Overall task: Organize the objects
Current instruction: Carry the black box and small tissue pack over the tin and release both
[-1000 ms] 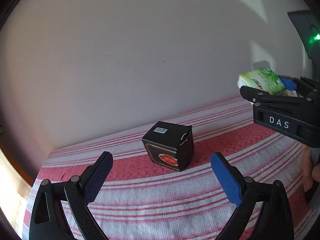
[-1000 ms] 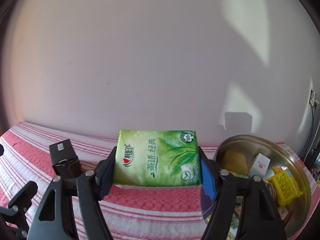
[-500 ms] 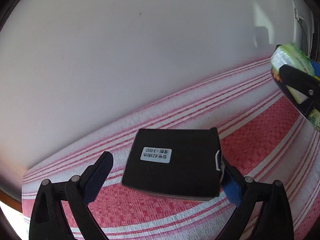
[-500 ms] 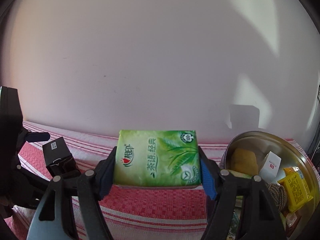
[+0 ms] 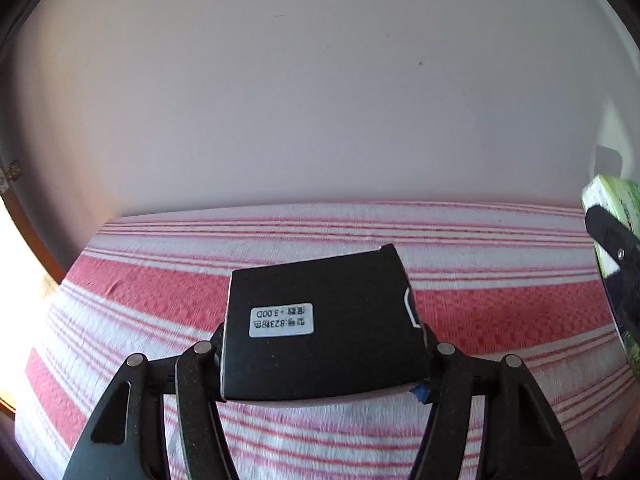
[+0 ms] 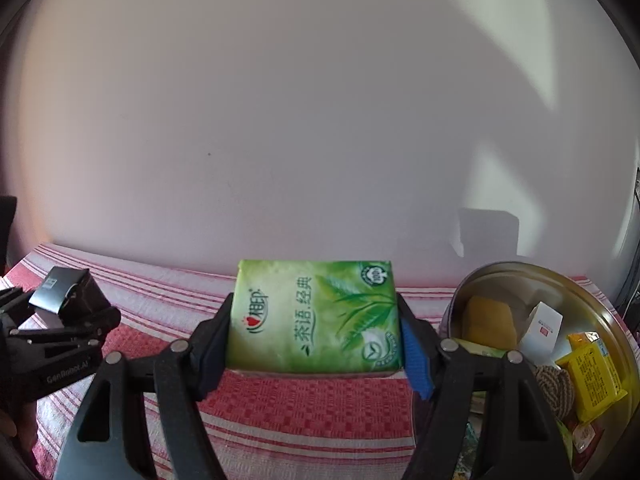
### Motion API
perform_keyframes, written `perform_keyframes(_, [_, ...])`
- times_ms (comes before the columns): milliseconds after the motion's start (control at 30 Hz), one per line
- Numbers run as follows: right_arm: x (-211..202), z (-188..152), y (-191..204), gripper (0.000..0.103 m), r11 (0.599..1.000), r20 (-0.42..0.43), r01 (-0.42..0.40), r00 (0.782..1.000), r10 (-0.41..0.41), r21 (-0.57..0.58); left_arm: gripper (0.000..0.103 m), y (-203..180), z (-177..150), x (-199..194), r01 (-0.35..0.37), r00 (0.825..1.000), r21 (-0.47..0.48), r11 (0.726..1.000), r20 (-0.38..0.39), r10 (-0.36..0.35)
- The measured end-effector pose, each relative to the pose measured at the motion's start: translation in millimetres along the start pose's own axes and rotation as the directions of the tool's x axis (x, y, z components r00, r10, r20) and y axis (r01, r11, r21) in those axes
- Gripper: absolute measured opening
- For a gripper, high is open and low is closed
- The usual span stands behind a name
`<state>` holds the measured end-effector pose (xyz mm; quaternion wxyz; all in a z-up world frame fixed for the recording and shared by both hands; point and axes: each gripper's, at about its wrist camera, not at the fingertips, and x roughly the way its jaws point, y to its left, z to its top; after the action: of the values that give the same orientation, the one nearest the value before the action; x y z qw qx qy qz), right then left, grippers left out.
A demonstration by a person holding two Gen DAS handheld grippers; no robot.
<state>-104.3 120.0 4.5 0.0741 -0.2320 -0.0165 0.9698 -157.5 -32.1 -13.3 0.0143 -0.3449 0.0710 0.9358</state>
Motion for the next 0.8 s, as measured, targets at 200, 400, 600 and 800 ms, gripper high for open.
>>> perform_keyframes(200, [-21.6, -7.2, 3.4, 0.073, 1.0, 0.032, -0.005, 0.999, 0.004, 0.013, 0.065, -10.7, -27.2, -46.1, -0.063, 0.997, -0.065, 0.996, 0.043, 0.066])
perform_keyframes(400, [-53.4, -22.7, 0.6, 0.073, 1.0, 0.066, -0.007, 0.998, 0.008, -0.005, 0.065, -23.0, -44.5, -73.1, -0.073, 0.994, -0.1, 0.992, 0.074, 0.08])
perform_keyframes(600, [-80.1, -37.6, -15.6, 0.073, 1.0, 0.089, -0.007, 0.996, 0.009, -0.025, 0.065, -43.2, -55.3, -97.8, -0.058, 0.99, -0.083, 0.995, 0.123, 0.068])
perform_keyframes(800, [-95.4, -48.4, -24.2, 0.073, 1.0, 0.082, -0.004, 0.997, 0.005, -0.015, 0.065, -39.4, -59.1, -106.8, -0.066, 0.986, -0.095, 0.993, 0.149, 0.08])
